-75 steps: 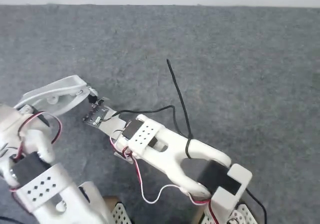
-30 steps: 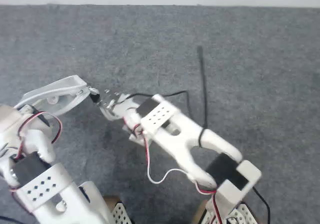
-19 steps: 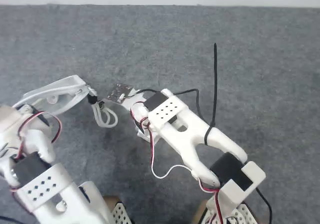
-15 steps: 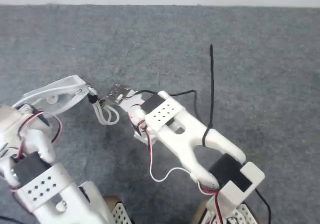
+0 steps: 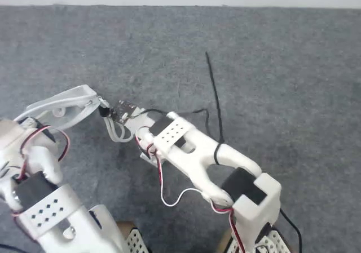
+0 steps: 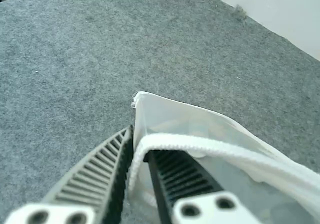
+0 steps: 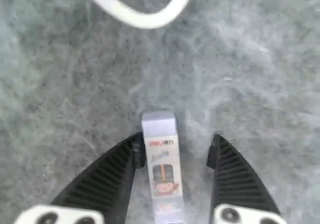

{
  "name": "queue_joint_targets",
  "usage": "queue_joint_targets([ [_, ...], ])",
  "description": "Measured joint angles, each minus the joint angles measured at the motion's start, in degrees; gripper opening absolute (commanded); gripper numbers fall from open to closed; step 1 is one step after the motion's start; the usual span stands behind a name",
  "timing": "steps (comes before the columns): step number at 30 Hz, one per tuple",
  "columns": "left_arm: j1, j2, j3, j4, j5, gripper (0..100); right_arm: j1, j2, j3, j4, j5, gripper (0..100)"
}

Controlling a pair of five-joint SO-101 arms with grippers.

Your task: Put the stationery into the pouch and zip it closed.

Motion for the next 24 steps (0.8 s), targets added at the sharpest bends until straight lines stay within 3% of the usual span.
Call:
queue_joint_targets([
  [3,0.00,0.00,0.00,0.00,0.00,3,-0.26,0.88,-0.09,-0.18,0.09,17.2],
  [8,0.00,0.00,0.00,0.00,0.00,3,-0.18,1.05,-0.70,-0.18,0.09,0.0],
  [19,0.09,0.00,0.00,0.00,0.00,3,-0.09,1.23,-5.19,5.54,0.00,0.6],
  [24,3.52,0.00,0.00,-0.09,0.00,3,-0.09,-0.97,-5.89,10.55,-6.07,0.6],
])
